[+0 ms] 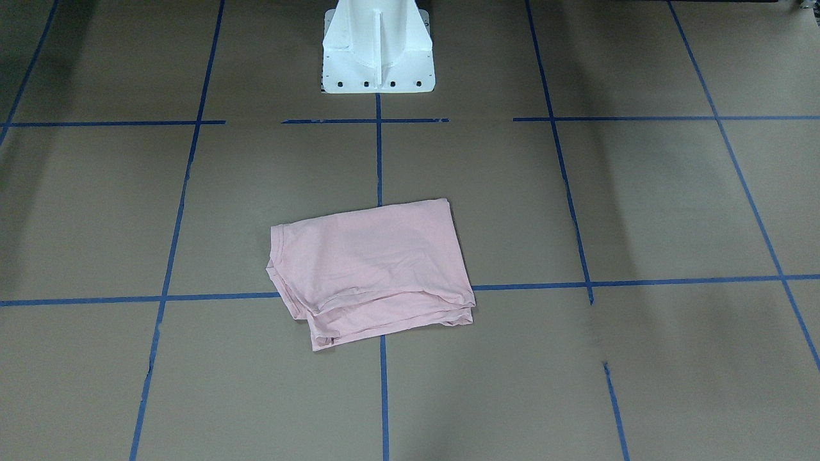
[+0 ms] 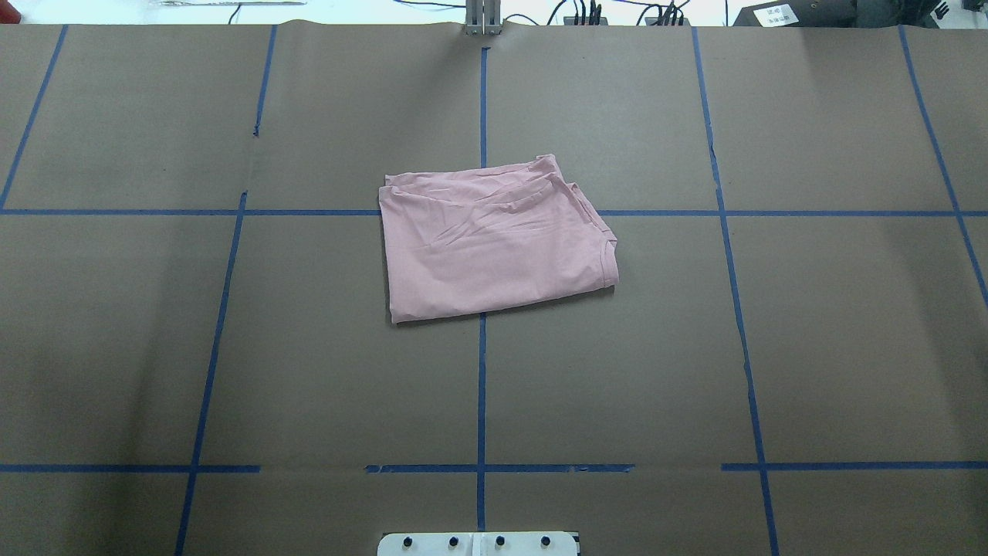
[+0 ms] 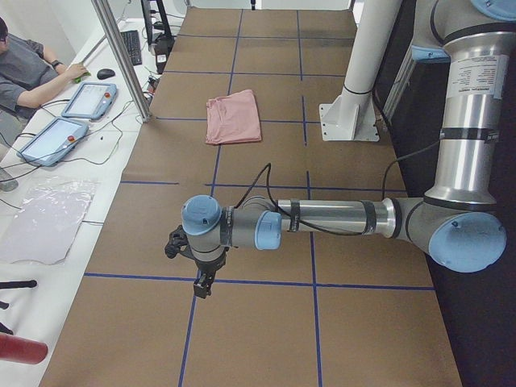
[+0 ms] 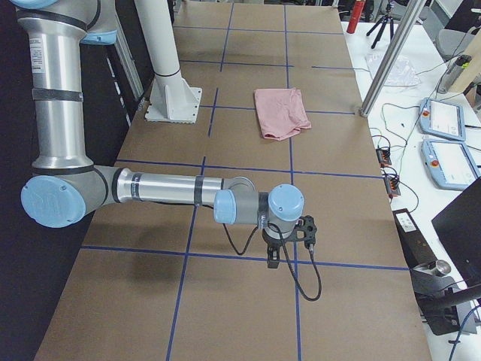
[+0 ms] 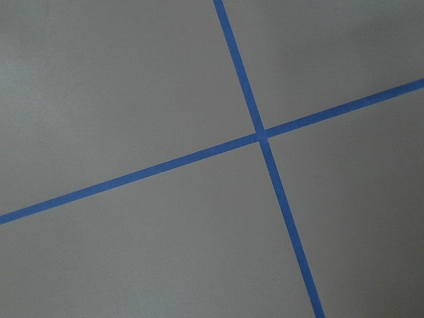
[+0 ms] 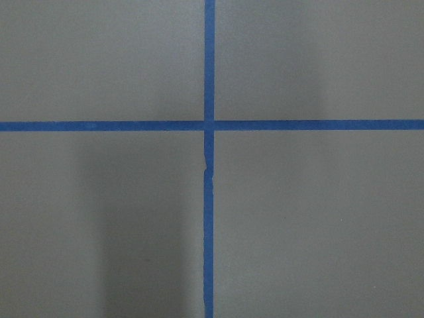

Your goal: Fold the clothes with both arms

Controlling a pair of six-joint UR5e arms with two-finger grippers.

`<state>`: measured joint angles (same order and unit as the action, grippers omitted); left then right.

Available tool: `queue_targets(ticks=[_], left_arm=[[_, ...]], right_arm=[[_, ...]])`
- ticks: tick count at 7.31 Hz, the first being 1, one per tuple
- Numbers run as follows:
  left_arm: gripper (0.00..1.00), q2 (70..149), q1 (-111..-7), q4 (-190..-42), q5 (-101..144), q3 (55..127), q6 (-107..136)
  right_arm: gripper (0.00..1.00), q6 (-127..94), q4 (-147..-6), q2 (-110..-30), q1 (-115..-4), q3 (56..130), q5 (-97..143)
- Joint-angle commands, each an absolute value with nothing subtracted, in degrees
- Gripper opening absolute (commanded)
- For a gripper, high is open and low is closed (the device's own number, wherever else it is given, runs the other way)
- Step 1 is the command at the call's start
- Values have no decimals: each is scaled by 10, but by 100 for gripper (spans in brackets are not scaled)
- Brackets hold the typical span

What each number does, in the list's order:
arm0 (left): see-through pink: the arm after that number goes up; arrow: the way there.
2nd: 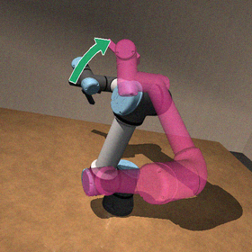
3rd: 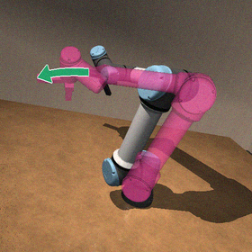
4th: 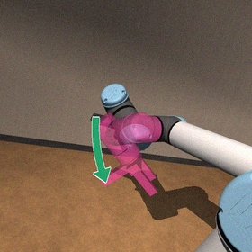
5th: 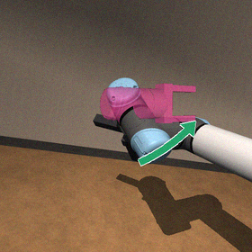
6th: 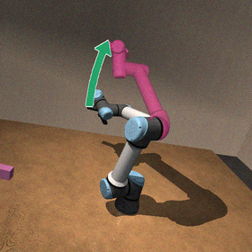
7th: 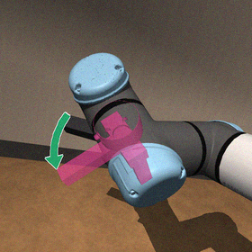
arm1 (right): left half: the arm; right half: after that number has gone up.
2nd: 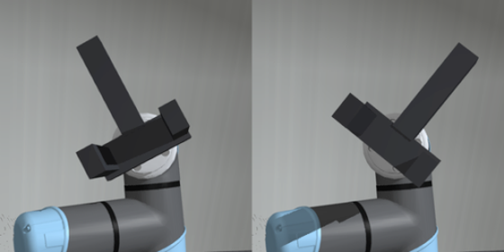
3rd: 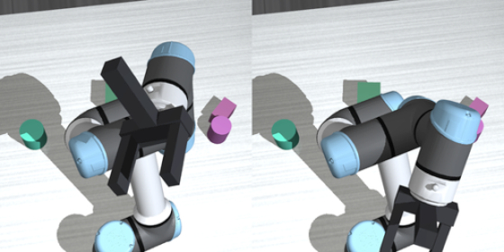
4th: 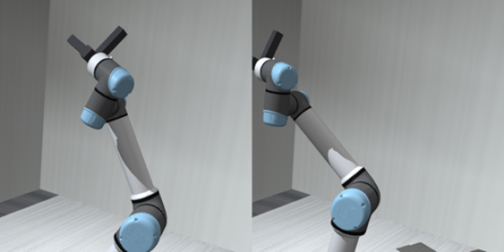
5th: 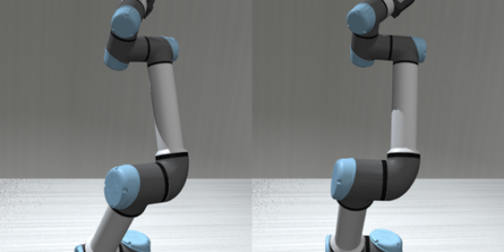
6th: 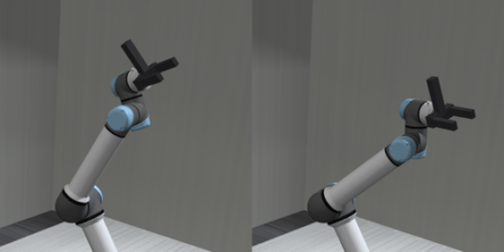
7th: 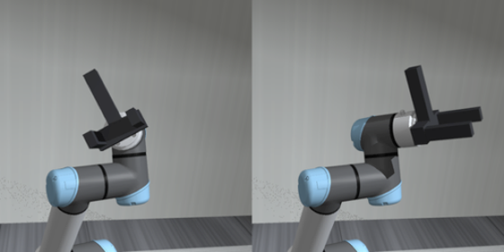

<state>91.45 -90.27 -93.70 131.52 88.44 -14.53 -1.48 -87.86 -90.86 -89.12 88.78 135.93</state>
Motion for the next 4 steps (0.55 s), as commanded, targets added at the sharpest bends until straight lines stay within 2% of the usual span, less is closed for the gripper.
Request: queue_targets(ticks=[1,4], left_arm=[[100,918,-903,-937,1313,885,-45],[100,917,-903,-936,1313,884,-20]], right_arm=[[100,-16,-875,-914,-895,888,1361],[100,-16,-874,-914,-895,889,1361]])
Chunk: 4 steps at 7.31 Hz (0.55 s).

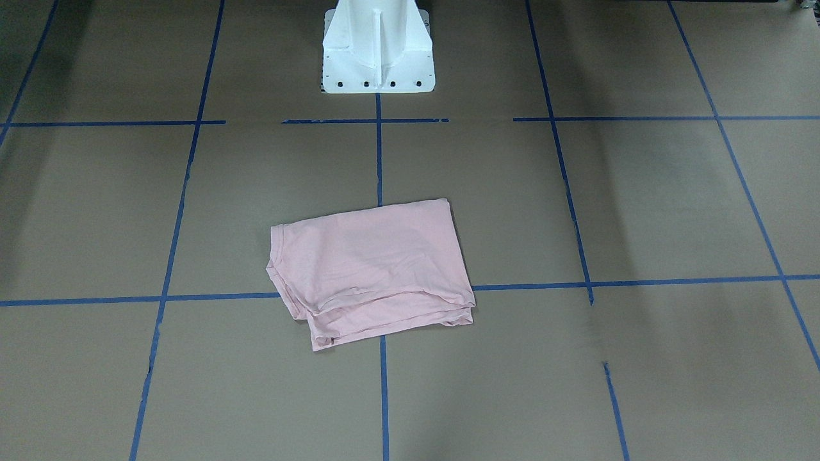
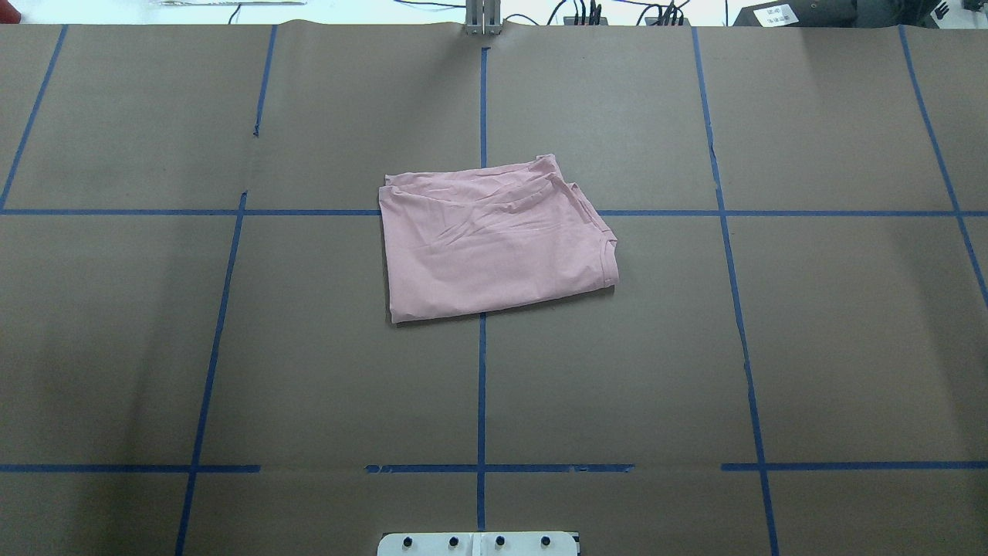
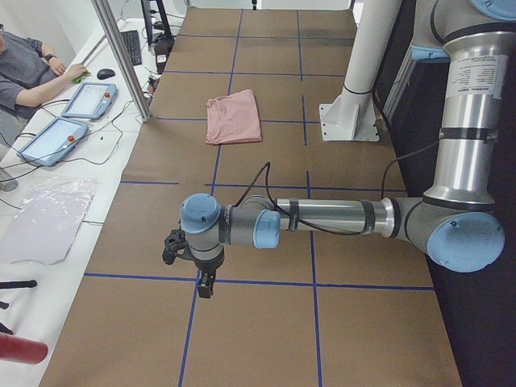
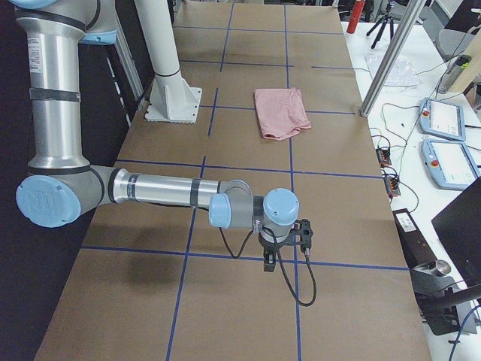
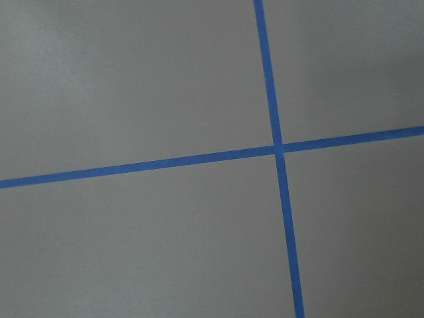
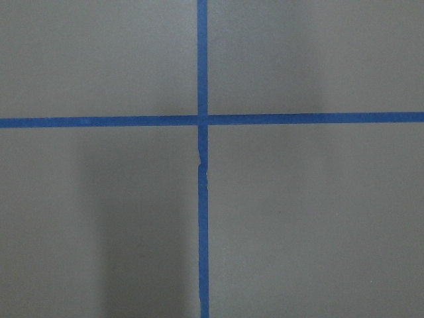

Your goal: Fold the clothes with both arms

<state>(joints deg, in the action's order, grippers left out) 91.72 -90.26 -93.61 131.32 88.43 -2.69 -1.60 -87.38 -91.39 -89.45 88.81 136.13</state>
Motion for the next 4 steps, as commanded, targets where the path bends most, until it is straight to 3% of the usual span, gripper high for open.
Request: queue_targets(ticks=[1,4], left_arm=[[100,918,-903,-936,1313,884,-20],[100,920,-903,-936,1313,884,-20]], right_arm=[[100,-16,-874,-913,-895,889,1361],[100,-16,-874,-913,-895,889,1361]])
